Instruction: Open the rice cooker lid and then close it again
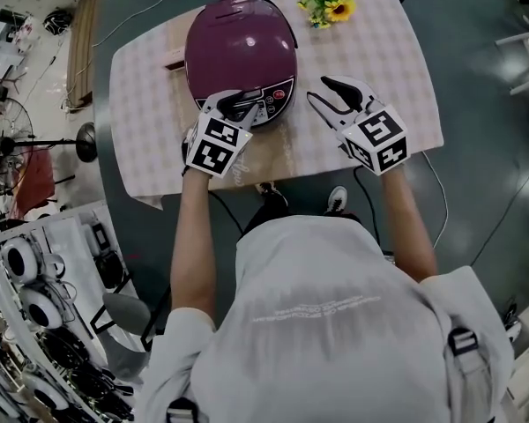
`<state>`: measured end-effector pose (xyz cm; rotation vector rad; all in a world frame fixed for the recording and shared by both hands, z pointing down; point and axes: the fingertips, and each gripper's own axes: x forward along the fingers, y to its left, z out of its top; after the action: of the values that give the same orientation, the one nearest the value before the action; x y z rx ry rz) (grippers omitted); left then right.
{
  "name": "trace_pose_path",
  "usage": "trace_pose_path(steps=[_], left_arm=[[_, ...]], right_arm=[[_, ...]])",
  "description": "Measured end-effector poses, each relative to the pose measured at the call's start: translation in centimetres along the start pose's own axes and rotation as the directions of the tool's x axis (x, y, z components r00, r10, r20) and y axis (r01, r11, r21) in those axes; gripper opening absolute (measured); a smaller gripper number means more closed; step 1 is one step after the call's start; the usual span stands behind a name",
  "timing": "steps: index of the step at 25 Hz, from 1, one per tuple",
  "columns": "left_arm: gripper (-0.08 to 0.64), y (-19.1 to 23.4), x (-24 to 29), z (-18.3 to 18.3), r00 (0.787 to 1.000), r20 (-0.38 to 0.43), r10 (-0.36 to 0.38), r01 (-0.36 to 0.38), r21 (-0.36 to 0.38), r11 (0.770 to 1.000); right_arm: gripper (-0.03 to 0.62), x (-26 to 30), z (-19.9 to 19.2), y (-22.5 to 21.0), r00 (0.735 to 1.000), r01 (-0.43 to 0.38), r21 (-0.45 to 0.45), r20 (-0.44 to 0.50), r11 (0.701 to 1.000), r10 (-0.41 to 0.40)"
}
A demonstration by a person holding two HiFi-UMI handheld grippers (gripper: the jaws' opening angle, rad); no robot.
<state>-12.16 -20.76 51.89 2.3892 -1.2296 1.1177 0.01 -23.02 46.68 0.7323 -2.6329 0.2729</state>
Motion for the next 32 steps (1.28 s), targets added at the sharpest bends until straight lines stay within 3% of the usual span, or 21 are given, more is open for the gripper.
trace_pose_path(steps=[16, 32], left_arm=[[0.140, 0.43, 0.04, 0.41, 0.993, 0.072, 0.090, -0.080, -0.129, 0.988], [0.140, 0.34, 0.04, 0.04, 0.987, 0.079, 0.139, -0.123, -0.177, 0.977]], right_arm=[[0.177, -0.52, -0.07, 0.13, 1.000, -0.026, -0.008, -0.013, 1.000, 0.026], [0.176, -0.91, 0.38, 0.11, 1.000, -0.028, -0.013, 0.002, 1.000, 0.028]])
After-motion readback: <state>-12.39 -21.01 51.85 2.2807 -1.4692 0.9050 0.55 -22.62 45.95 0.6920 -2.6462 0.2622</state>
